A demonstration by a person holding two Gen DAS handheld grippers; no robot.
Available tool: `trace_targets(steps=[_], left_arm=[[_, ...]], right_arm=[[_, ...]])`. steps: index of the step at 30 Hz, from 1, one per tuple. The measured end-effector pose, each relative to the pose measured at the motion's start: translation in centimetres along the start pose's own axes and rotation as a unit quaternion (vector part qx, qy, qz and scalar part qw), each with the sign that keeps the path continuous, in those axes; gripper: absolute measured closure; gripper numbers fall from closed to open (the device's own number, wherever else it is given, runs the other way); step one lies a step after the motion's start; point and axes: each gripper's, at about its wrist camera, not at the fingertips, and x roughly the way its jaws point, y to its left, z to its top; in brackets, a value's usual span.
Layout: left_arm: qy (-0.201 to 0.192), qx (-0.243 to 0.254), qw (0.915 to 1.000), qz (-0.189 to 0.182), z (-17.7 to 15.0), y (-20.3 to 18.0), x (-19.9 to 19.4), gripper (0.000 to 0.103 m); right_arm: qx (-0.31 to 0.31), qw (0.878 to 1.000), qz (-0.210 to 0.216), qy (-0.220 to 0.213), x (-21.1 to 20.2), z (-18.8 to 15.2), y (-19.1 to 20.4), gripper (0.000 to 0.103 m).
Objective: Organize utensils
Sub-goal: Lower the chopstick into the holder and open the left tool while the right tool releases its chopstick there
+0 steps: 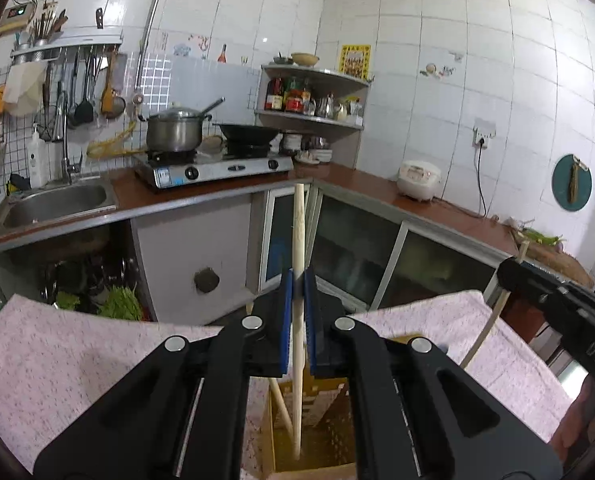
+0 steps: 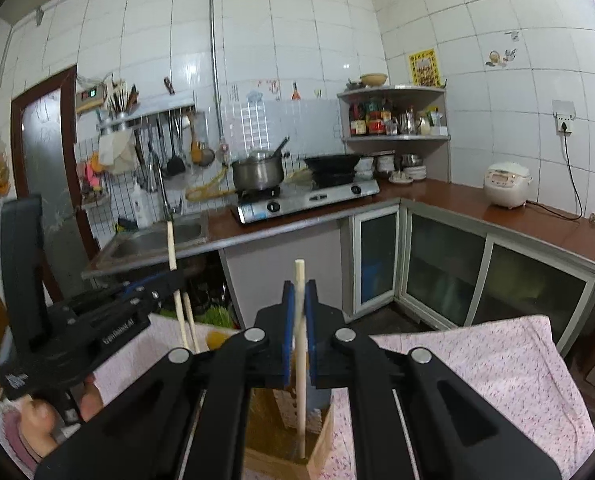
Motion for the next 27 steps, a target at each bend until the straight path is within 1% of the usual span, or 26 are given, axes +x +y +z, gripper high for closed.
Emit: trace_targets(steps=[4,8,11,16,19,21,22,23,26,27], left_arm=[[0.012,0.003,0.9999,-0.003,-2.1,0.0,0.4,0.098],[0.019,0.001,0.9998,0.004,-3.5,0.7,0.8,0.098],[0.024,-0.002,0.9996,0.018,-4.2,1.2,1.1,0.098],[0.031,0.005,0.9991,0.029,-4.6,1.2,1.6,0.097],[0.031,0.014,0.9988,0.035,-4.7,0.9,1.4,0.088],[0.026,0.017,0.9988,0.038,-4.6,0.7,1.0,0.074],[0.023,0.018,0.9988,0.039,-4.5,0.5,0.7,0.071],[0.021,0.019,0.9988,0.04,-4.4,0.4,0.4,0.064],[0.007,0.022,0.9986,0.047,-3.9,0.1,-0.9,0.044],[-0.002,0.024,0.9985,0.05,-3.7,0.0,-1.6,0.04]], right_arm=[[-0.001,1.0,0.003,0.025,1.5,-2.5,-0.3,0.097],[0.006,0.999,0.006,0.032,2.3,-4.2,-1.0,0.097],[0.017,0.999,0.009,0.03,2.3,-4.4,-1.4,0.097],[0.011,0.999,0.008,0.031,2.4,-4.4,-1.3,0.097],[0.012,0.999,0.008,0.036,2.4,-4.3,-1.4,0.095],[0.01,0.999,0.009,0.037,2.3,-4.2,-1.3,0.095],[0.007,0.999,0.008,0.038,2.2,-4.1,-1.3,0.095],[0.006,0.999,0.008,0.039,2.2,-4.0,-1.3,0.095],[0.014,0.999,0.011,0.04,1.8,-3.6,-1.5,0.095],[0.017,0.999,0.012,0.042,1.6,-3.4,-1.6,0.094]])
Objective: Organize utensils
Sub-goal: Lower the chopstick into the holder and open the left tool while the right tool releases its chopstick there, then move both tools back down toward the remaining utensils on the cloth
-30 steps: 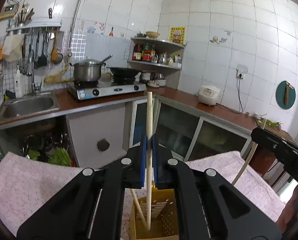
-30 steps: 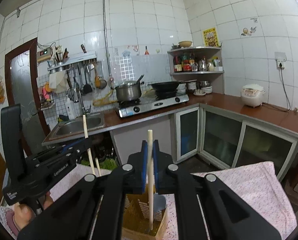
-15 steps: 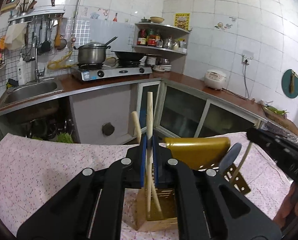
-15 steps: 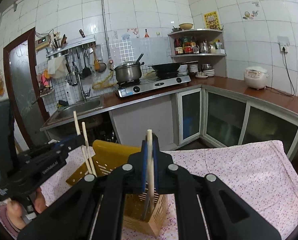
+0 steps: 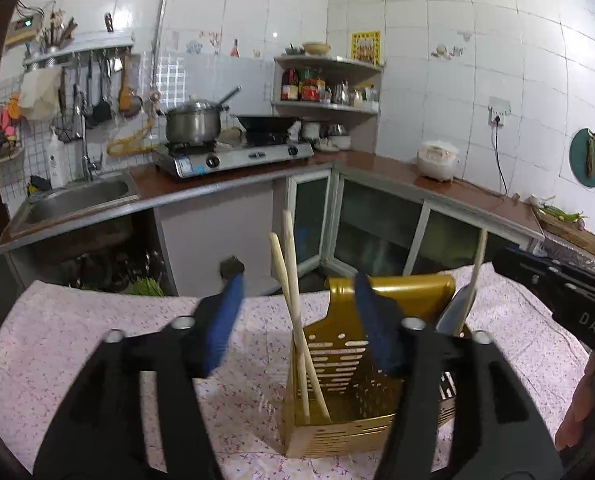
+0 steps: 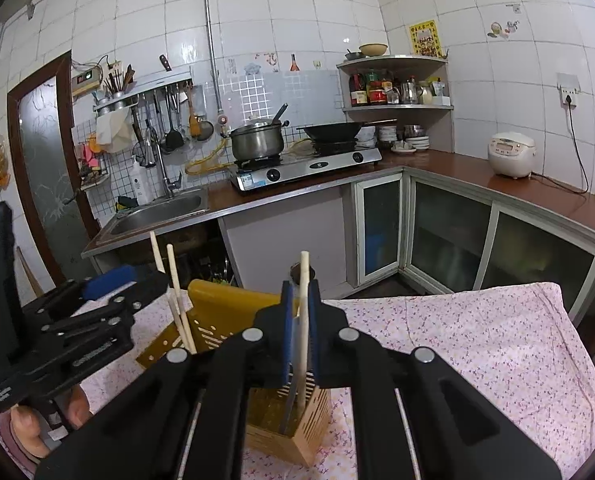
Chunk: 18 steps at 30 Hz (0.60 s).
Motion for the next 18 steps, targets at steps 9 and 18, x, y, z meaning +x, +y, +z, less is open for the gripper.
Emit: trace_targets(steps=[9,18], left_arm=[[-0.017,-0.008,0.9997,0.015,1.1,1.2,-5.5,0.009],[0.045,-0.004,0.9986,0.028,-2.7,4.2,-8.8,0.005]], right_arm=[[-0.004,1.0,-0.027,-0.01,-4.1,0.1,-0.2,0.051],[-0.007,0.996,-0.057,0.073,-5.2,-5.9,-0.6,0.05]])
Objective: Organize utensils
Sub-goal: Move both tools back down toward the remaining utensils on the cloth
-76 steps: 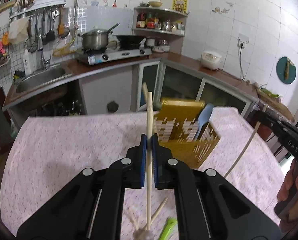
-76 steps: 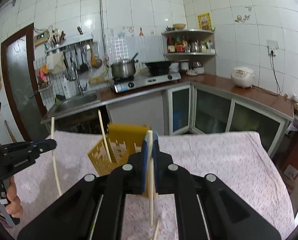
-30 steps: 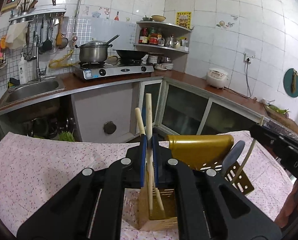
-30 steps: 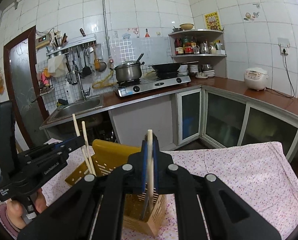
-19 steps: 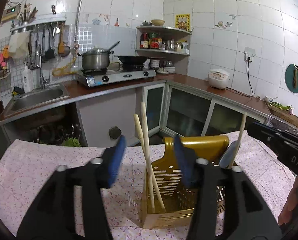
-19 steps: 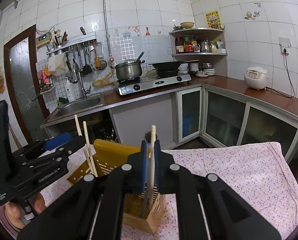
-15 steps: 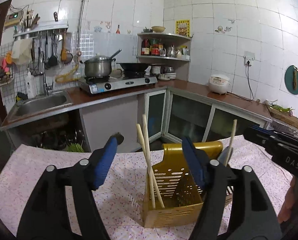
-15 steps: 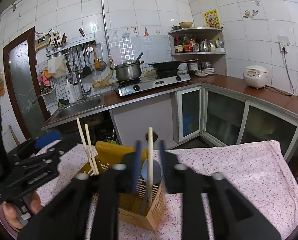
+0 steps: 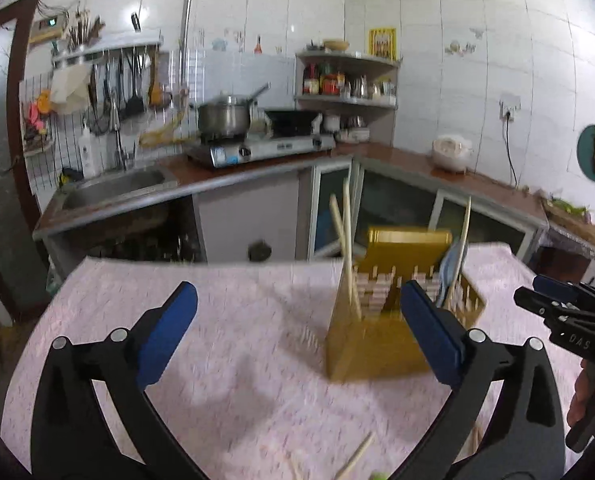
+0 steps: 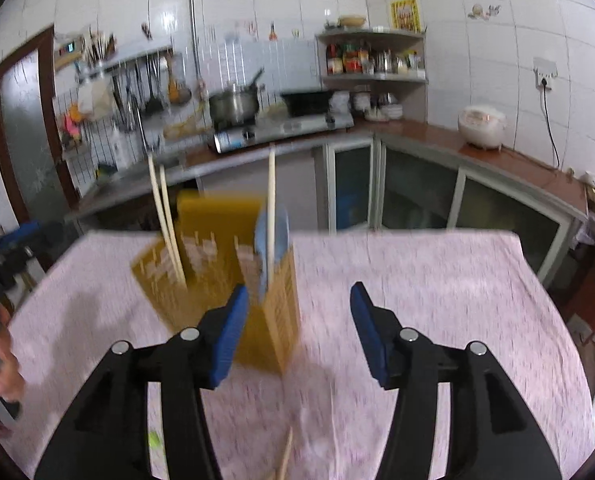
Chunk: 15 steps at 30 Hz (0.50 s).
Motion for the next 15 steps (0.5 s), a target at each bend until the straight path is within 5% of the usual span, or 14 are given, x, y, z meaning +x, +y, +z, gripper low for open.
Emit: trace_targets(steps=[10,15], left_arm=[[0.105,0.034,0.9939,0.0,-7.0,0.1,1.8,0.005],[0.121,0.042,0.9918,-0.009,-9.4,-0.3,2.2,0.005]], right_arm=[[-0.038,0.993,-0.026,0.11,2.7,-7.1,1.7,0.051],[-0.037,0.99,-0.025,0.134,3.4,-8.8,2.0,0.051]])
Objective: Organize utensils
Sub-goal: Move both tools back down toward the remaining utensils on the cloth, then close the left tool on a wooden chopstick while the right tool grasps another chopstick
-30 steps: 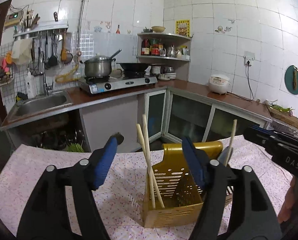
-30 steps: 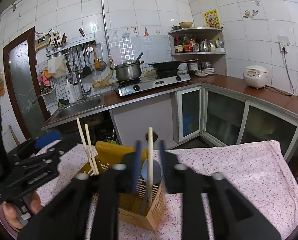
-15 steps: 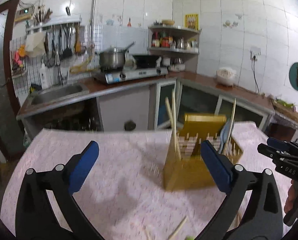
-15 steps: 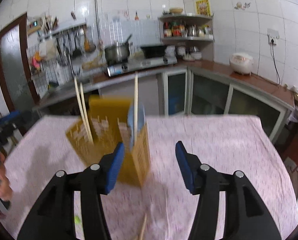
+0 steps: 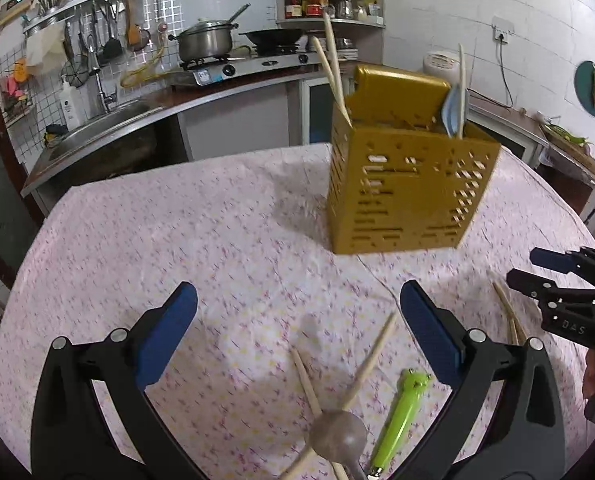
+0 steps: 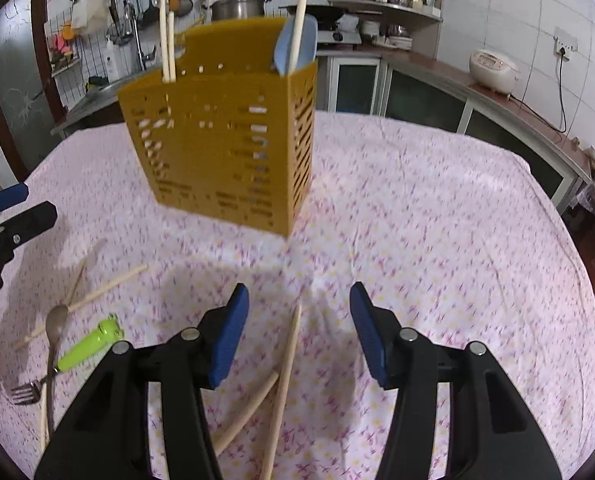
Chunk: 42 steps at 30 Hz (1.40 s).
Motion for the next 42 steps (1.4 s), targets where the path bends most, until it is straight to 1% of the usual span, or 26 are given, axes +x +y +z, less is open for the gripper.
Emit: trace_targets(steps=[2,5,11,15,18,20,22,26,29,30,34,36,37,39,42], left_arm=[[0.01,0.005,0.9999,-0.001,-0.6,-0.3,0.2,0.005],[0.012,0.009,0.9999,0.004,-1.1,-0.5,0.4,0.005],[0.03,0.015,0.9994,0.01,-1.6,-1.4,1.4,0.005],[0.058,0.015,0.9982,0.004,-2.0,-1.7,2.7,0.005],[0.082,0.017,0.9964,0.011,-2.6,-1.9,3.8,0.006],[0.094,0.016,0.9954,0.007,-2.9,-2.0,4.4,0.006],[0.1,0.019,0.9947,0.01,-3.0,-2.1,4.6,0.009],[0.109,0.023,0.9937,0.009,-3.2,-2.3,5.1,0.013],[0.116,0.023,0.9929,0.008,-3.4,-2.4,5.3,0.015],[0.118,0.023,0.9927,0.007,-3.5,-2.4,5.4,0.015],[0.125,0.022,0.9919,-0.003,-3.4,-2.3,5.7,0.022],[0.13,0.018,0.9913,-0.015,-3.3,-2.2,5.8,0.03],[0.132,0.016,0.9909,-0.021,-3.2,-2.1,5.8,0.031],[0.137,0.01,0.9902,-0.028,-2.9,-1.9,5.8,0.039],[0.147,0.003,0.9885,-0.035,-2.6,-1.7,6.1,0.048]], right_arm=[[0.0,1.0,-0.001,0.007,0.4,-0.5,0.0,0.051],[0.005,1.0,-0.003,0.02,1.0,-1.1,0.0,0.051],[0.014,0.999,-0.008,0.039,2.2,-1.8,-0.3,0.051],[0.017,0.998,-0.011,0.054,2.8,-2.1,-0.5,0.052],[0.016,0.998,-0.013,0.059,2.9,-2.1,-0.4,0.052],[0.015,0.998,-0.014,0.063,3.0,-2.0,-0.2,0.054],[0.013,0.998,-0.012,0.065,3.1,-1.9,-0.1,0.059],[0.011,0.998,-0.008,0.067,3.1,-1.8,0.0,0.064],[0.01,0.998,-0.004,0.067,3.0,-1.9,0.1,0.069],[0.011,0.998,-0.001,0.067,3.0,-1.8,0.1,0.073],[0.01,0.998,0.002,0.07,3.0,-1.8,0.1,0.081],[0.01,0.997,0.005,0.071,3.0,-1.7,0.1,0.084],[0.01,0.997,0.005,0.072,3.0,-1.6,0.1,0.085],[0.009,0.997,0.006,0.075,3.0,-1.5,0.2,0.086],[0.009,0.997,0.008,0.079,3.1,-1.4,0.1,0.087]])
